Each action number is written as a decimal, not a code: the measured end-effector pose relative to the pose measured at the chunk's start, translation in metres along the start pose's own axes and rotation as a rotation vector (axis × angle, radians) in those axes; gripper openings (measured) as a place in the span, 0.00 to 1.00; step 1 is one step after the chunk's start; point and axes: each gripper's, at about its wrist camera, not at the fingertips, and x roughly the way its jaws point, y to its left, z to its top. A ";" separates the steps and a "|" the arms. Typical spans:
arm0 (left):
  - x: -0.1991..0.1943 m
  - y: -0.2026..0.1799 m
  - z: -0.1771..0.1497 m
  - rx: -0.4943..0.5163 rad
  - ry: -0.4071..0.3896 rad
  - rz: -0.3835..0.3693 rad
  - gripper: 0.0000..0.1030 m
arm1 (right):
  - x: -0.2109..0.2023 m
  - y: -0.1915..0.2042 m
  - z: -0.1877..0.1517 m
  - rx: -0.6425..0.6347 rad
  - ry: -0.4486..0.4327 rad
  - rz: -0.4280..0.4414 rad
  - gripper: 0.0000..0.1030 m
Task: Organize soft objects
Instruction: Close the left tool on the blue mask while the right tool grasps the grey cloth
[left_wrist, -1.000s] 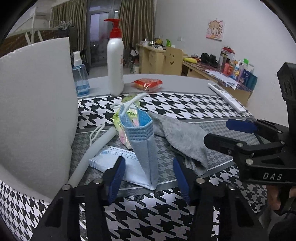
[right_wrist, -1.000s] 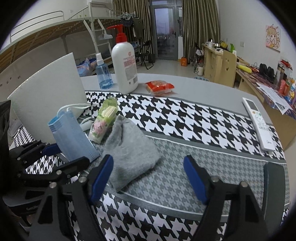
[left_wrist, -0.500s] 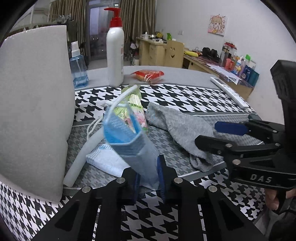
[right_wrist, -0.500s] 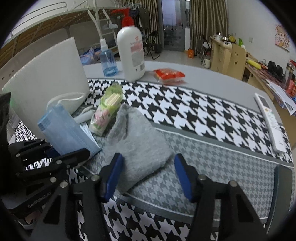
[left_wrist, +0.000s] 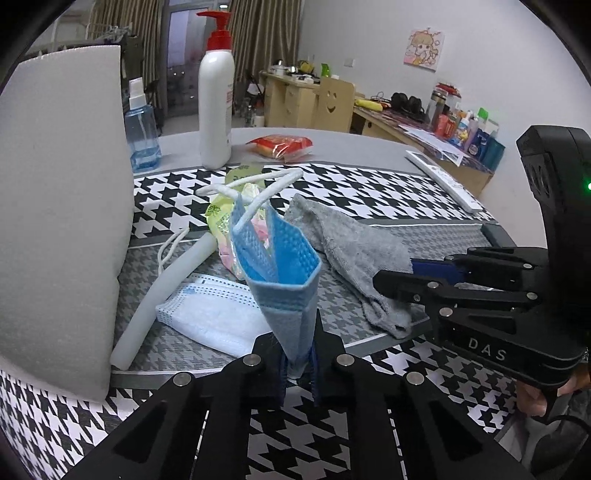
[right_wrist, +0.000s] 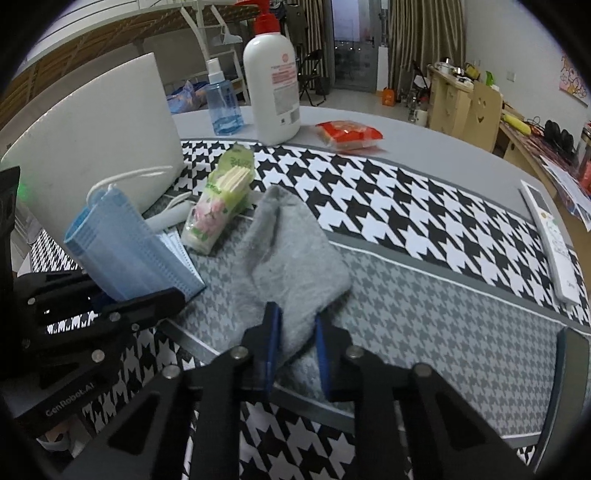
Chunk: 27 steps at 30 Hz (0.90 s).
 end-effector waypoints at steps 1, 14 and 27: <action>0.000 0.000 0.000 0.000 -0.001 0.000 0.10 | -0.001 0.000 -0.001 -0.002 -0.002 -0.002 0.19; -0.016 -0.007 -0.008 0.038 -0.042 -0.022 0.10 | -0.025 0.000 -0.009 0.004 -0.051 -0.035 0.18; -0.035 -0.025 -0.014 0.108 -0.092 -0.058 0.10 | -0.055 -0.004 -0.018 0.039 -0.130 -0.058 0.18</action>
